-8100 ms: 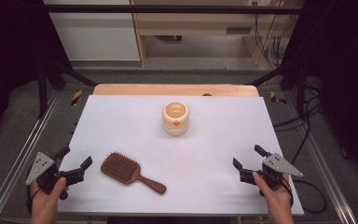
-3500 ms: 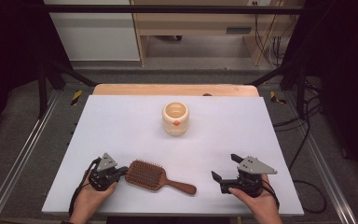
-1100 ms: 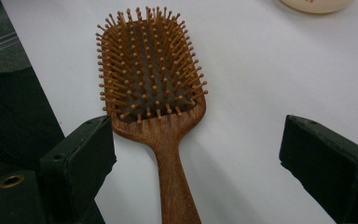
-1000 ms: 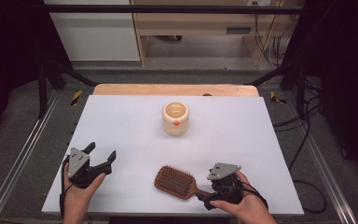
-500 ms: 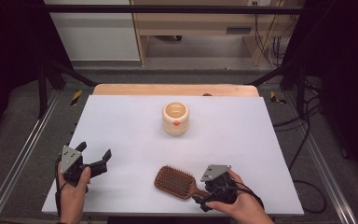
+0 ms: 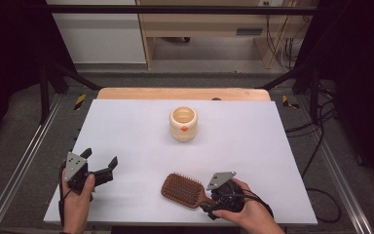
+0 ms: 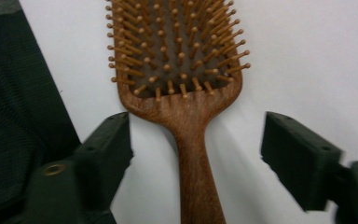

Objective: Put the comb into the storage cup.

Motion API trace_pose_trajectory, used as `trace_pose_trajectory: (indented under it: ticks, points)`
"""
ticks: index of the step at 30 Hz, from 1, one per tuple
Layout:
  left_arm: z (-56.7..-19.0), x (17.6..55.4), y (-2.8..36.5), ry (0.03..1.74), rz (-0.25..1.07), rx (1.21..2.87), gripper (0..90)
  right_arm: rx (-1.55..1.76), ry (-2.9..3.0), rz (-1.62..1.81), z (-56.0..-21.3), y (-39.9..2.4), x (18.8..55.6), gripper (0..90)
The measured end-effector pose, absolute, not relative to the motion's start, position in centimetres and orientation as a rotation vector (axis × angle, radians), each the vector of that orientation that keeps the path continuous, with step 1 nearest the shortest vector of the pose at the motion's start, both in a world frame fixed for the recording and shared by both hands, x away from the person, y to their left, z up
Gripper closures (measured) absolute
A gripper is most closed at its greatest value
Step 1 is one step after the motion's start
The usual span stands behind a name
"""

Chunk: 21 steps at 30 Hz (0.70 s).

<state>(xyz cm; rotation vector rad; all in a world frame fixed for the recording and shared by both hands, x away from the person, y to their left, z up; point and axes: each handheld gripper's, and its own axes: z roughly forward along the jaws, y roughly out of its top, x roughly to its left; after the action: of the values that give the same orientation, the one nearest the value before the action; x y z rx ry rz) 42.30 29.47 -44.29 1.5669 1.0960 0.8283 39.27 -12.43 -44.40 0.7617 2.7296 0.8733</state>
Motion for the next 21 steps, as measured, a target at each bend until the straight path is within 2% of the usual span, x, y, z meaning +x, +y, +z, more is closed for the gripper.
trace_pose_trajectory:
  ticks: [7, 13, 21]
  points:
    - [-44.29, 42.31, 29.51, 1.096, 0.826, 1.565, 2.2, 0.765, 2.775, 0.815, -44.73, -12.17, 39.31, 44.7]
    - [-44.32, 42.33, 29.36, 1.093, 0.821, 1.570, 2.2, 0.766, 2.811, 0.770, -45.04, -12.04, 39.37, 51.7]
    - [-44.32, 42.31, 29.31, 1.087, 0.818, 1.576, 2.2, 0.745, 2.826, 0.749, -45.11, -11.89, 39.64, 56.6]
